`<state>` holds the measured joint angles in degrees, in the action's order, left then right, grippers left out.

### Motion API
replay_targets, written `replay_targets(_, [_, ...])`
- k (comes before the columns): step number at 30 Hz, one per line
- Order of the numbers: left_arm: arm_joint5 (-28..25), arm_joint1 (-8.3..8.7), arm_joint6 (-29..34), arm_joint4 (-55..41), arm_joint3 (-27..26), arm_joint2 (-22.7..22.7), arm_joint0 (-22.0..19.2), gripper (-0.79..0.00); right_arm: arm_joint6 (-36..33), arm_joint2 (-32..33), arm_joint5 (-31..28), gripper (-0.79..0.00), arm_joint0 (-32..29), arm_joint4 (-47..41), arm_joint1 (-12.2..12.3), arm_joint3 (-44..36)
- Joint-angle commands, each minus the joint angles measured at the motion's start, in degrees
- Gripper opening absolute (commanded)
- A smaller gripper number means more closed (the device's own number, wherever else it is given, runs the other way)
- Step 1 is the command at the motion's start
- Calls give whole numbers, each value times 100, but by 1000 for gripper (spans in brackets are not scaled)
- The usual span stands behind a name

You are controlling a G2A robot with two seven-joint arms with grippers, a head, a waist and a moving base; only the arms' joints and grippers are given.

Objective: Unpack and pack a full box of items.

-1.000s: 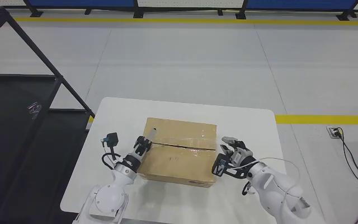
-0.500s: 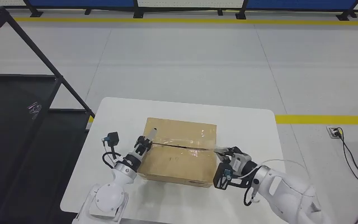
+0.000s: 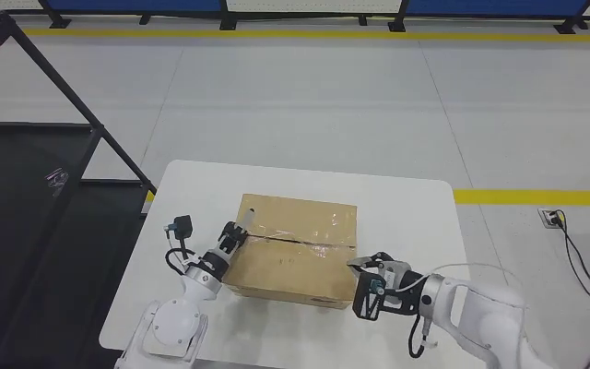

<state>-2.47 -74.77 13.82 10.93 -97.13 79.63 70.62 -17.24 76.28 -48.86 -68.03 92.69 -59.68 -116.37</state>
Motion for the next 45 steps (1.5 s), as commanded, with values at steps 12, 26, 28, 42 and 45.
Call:
replay_targets(12, [-56, 11, 32, -92, 46, 62, -9, 0, -12, 99, -138, -785, -72, -805, 6, 6])
replay_targets(26, [-124, 24, 107, -139, 77, 81, -26, 0, -1706, 156, -664, -785, 42, -4014, 137, 230])
replay_targets(28, [-138, 26, 122, -136, 85, 82, -31, 0, -1878, 156, -611, -785, 122, -4373, 161, 240])
replay_targets(42, [-193, 43, 160, -169, 116, 122, -28, 0, -1976, 215, -513, -785, 198, -5169, 293, 266])
replay_targets(45, [-195, 45, 151, -179, 112, 125, -14, 0, -2058, 119, -364, -785, 384, -5245, 299, 487])
